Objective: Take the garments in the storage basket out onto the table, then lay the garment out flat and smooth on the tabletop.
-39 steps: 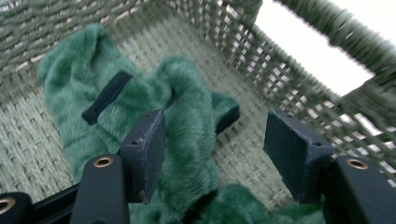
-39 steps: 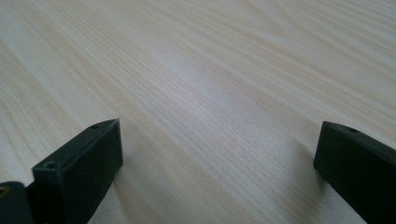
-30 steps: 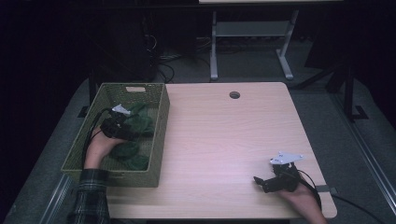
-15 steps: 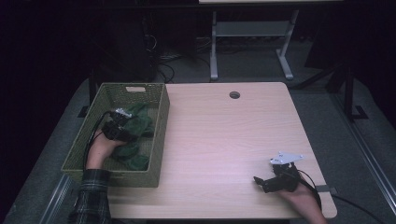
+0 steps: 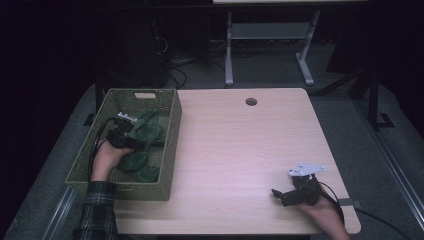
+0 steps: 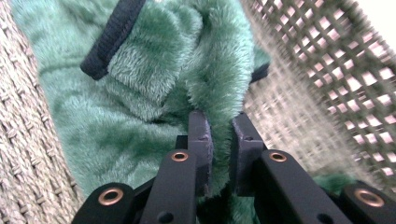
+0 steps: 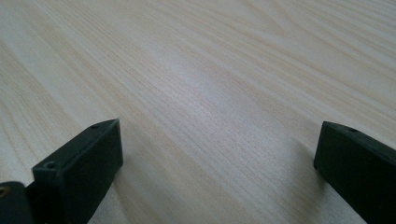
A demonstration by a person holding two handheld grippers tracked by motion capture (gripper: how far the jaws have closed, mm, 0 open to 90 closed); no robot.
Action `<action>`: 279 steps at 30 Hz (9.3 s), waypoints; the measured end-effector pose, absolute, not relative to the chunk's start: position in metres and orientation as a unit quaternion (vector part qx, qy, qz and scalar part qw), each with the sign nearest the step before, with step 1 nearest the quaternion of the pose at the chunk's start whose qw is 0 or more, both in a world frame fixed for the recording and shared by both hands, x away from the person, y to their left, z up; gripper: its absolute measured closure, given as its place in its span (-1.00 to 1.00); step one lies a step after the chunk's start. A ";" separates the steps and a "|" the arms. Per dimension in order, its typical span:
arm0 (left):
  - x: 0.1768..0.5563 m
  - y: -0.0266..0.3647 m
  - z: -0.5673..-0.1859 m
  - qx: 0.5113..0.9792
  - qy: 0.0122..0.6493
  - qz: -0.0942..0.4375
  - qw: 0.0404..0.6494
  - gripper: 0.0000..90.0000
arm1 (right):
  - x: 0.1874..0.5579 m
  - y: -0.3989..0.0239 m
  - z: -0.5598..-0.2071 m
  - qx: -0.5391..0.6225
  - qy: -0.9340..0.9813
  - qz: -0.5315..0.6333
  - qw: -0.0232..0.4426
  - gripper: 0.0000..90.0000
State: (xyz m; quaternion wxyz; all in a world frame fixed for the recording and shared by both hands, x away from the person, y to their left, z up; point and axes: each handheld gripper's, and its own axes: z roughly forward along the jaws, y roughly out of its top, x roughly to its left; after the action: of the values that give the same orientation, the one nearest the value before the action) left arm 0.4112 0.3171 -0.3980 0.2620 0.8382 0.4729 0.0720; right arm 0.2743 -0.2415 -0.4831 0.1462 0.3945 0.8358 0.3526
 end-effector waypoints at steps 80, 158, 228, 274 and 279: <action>0.362 0.220 -0.227 0.766 0.306 0.077 0.560 0.86 | 0.274 -0.241 -0.483 0.401 0.834 0.350 0.144 -0.98; 0.373 0.005 -0.463 0.860 0.268 -0.046 0.432 0.84 | 0.274 -0.241 -0.483 0.401 0.834 0.350 0.144 -0.98; 0.333 0.016 -0.424 0.877 0.218 0.000 0.429 0.90 | 0.288 -0.228 -0.467 0.358 0.828 0.423 0.083 0.88; 0.328 0.077 -0.401 0.858 0.235 0.005 0.457 0.91 | 0.285 -0.253 -0.451 0.372 0.827 0.403 0.126 0.92; 0.323 0.084 -0.409 0.861 0.241 0.004 0.448 0.91 | 0.279 -0.280 -0.450 0.399 0.817 0.390 0.145 0.92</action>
State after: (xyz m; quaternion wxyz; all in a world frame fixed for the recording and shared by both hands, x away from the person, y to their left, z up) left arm 0.3227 0.0842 -0.4087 0.4483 0.8606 0.2414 0.0039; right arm 0.2786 -0.2801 -0.4496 0.1447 0.3988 0.8174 0.3897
